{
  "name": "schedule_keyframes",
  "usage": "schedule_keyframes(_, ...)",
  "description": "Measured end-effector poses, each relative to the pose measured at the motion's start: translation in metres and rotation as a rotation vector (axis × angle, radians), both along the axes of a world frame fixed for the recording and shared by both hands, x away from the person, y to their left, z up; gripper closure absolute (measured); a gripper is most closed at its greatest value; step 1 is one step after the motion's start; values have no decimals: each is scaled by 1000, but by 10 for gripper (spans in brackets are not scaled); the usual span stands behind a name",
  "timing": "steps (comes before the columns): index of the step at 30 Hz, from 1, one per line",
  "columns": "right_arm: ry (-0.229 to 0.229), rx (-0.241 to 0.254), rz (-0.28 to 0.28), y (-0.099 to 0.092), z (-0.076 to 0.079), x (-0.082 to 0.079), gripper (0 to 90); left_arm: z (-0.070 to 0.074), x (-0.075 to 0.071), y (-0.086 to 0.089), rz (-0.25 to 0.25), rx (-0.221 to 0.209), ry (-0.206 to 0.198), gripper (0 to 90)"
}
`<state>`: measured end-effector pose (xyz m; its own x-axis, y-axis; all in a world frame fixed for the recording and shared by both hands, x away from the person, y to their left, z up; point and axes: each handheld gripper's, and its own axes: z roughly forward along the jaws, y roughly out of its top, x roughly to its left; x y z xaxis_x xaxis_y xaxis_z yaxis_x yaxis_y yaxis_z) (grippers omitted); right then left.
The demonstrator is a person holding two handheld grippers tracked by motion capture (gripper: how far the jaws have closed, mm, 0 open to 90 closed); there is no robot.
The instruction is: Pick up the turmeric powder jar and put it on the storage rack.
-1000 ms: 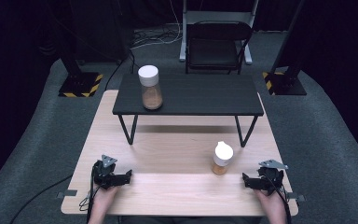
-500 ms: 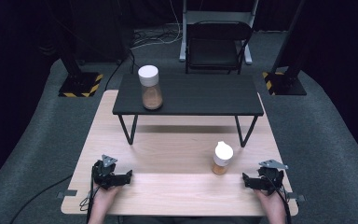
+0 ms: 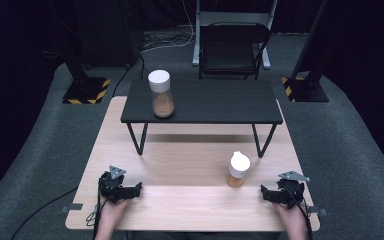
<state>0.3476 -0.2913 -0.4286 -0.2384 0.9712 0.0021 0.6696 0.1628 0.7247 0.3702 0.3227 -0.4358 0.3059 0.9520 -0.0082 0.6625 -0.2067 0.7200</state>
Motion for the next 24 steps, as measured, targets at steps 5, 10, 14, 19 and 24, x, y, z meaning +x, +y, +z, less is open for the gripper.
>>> schedule_keyframes(5,-11,13,3,-1,6,-5,61,0,0,0,-1,1,0,0)
schedule_keyframes(10,-34,31,17,0,13,-15,70,0,0,0,-1,0,0,0)
schedule_keyframes(14,-47,39,33,1,18,-20,71,0,0,0,-1,1,0,0)
schedule_keyframes(19,-54,93,83,1,25,-25,71,0,0,0,-1,0,0,0)
schedule_keyframes(24,-60,113,111,3,30,-27,71,0,0,0,-1,1,0,0)
